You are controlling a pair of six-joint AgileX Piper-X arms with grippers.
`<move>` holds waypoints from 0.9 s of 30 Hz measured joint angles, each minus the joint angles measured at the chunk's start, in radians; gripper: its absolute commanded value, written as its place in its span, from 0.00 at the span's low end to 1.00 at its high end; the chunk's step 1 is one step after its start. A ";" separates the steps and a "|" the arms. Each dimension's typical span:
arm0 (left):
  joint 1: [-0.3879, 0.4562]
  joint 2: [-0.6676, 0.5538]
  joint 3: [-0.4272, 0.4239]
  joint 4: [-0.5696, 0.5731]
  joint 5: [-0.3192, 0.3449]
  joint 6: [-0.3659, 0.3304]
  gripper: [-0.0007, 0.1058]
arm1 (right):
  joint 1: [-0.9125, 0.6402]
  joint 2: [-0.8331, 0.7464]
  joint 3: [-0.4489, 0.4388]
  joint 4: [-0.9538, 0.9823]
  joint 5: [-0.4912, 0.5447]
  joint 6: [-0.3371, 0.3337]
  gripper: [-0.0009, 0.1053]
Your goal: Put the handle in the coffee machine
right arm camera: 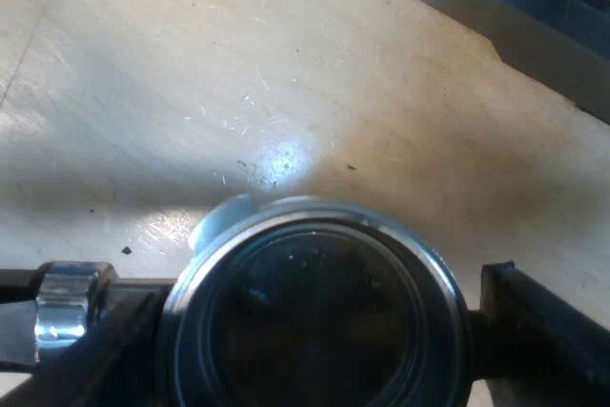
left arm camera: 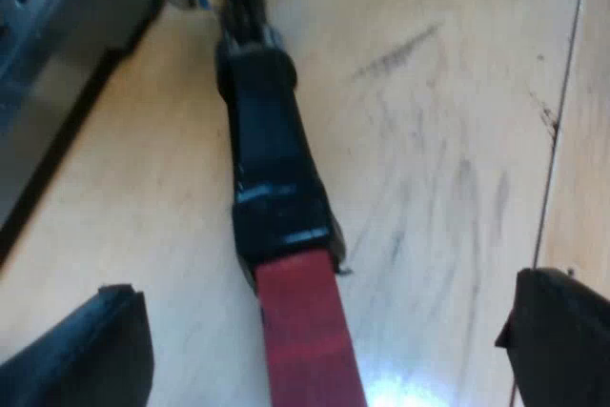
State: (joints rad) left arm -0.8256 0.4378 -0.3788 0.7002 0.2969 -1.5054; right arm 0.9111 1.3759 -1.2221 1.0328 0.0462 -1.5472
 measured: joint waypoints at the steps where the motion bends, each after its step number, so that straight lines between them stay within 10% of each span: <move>1: 0.000 0.000 0.007 -0.014 0.000 -0.001 0.72 | 0.000 0.000 0.000 0.001 0.000 0.000 0.01; 27: 0.000 0.247 0.028 -0.173 -0.017 -0.006 0.72 | 0.000 -0.041 0.002 0.023 -0.014 0.007 0.01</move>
State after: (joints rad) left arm -0.8256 0.6847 -0.3511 0.5269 0.2794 -1.5110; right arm 0.9111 1.3350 -1.2199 1.0556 0.0326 -1.5399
